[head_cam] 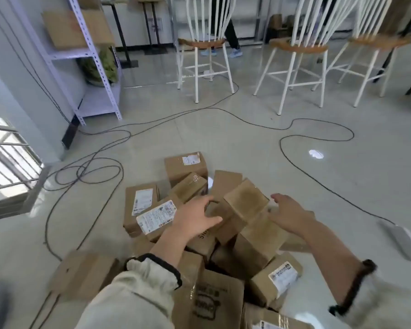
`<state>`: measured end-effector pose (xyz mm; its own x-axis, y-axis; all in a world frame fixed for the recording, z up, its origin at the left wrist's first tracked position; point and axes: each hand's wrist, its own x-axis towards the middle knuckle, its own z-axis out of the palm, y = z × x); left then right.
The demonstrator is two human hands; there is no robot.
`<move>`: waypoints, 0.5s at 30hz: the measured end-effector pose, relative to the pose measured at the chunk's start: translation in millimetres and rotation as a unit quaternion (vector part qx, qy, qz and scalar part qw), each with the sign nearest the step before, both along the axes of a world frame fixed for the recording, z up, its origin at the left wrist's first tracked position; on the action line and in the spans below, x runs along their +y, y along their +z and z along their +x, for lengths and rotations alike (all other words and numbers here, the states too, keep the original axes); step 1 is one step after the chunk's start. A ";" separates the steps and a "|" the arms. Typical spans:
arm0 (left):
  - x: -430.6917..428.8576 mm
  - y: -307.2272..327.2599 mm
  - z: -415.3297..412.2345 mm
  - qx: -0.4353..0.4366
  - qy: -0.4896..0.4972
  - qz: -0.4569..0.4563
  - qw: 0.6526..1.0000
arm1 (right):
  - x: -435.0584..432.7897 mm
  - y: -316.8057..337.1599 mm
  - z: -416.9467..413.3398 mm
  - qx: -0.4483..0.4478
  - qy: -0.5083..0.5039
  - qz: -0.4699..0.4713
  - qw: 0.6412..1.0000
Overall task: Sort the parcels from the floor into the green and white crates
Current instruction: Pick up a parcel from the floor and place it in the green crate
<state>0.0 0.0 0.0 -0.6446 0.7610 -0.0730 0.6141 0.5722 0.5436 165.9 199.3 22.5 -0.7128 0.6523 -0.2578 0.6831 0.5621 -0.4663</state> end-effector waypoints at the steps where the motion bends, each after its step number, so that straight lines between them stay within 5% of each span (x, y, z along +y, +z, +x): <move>1: 5.6 -9.6 3.2 -0.001 -0.006 0.004 1.000 | 1.1 -9.7 -1.3 0.002 -0.010 0.005 1.000; 9: 42.9 -52.2 36.0 -0.006 0.020 -0.030 0.999 | 2.2 -43.4 -11.8 0.089 -0.048 -0.150 0.983; 15: 62.0 -60.1 37.5 0.011 0.090 0.019 0.996 | 7.2 -53.8 -26.3 0.092 -0.042 -0.056 0.993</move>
<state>37.5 62.0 -60.1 -0.7713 0.6357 -0.0311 0.5158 0.6531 0.5544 139.6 206.5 -31.3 -0.6991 0.6856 -0.2030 0.6230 0.4447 -0.6435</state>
